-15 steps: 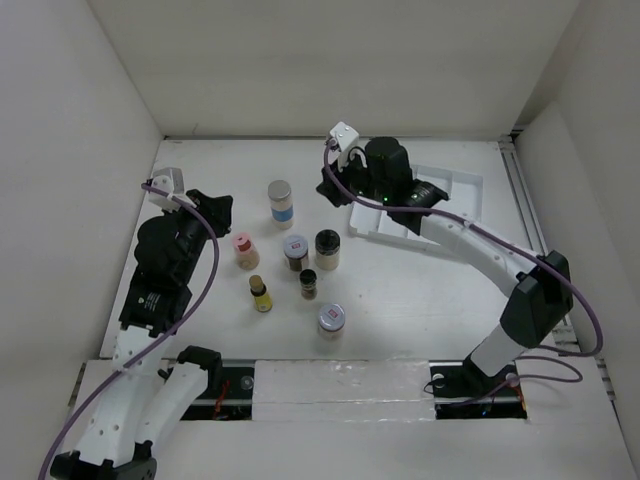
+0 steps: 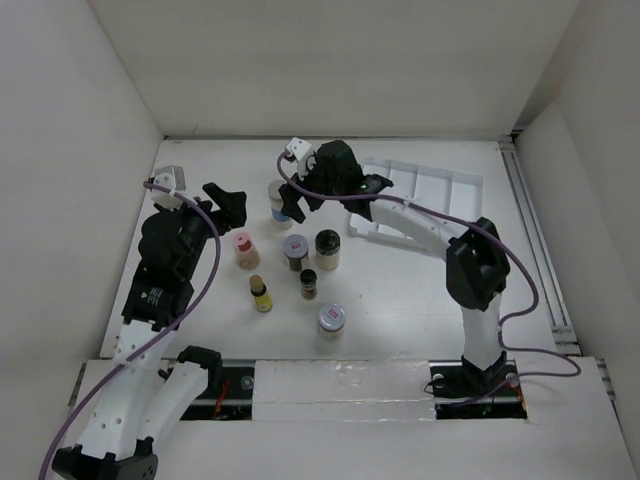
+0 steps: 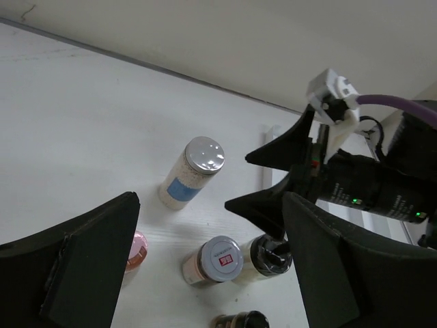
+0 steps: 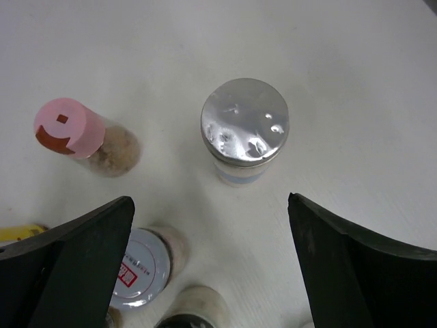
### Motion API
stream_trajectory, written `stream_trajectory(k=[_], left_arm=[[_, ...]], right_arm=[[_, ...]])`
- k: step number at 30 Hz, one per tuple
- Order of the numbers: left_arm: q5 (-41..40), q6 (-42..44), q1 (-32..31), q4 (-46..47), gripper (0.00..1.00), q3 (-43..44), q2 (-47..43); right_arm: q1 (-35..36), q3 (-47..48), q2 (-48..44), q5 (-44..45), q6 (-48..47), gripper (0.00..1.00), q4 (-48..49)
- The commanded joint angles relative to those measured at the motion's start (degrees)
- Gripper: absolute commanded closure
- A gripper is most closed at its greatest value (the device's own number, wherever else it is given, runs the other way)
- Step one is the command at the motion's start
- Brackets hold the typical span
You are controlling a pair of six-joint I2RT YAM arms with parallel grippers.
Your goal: Organize the condiment bottles
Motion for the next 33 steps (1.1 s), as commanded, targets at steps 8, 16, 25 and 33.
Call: stream_trajectory(k=[8,16,25,33], left_arm=[[1.3,0.2,0.4,1.8,0.18,0.3,0.8],[1.8,0.2,0.4,2.3,0.18,0.3,0.8],[2.5,0.2,0.4,2.9,0.19,-0.2,1.3],[3.8,0.2,0.4,2.9,0.19,-0.2,0.8]], right_arm=[[0.4,16.5,14.1,-2.4,-0.7,0.00,-0.3],[0.4,14.4,17.6,-1.0,5.1,0.35,13.4],[-3.7,5.2,3.8,1.0,8.2,0.61,30.7],[-16.0,-3.8,-5.7,1.6,10.0,0.61,31.7]])
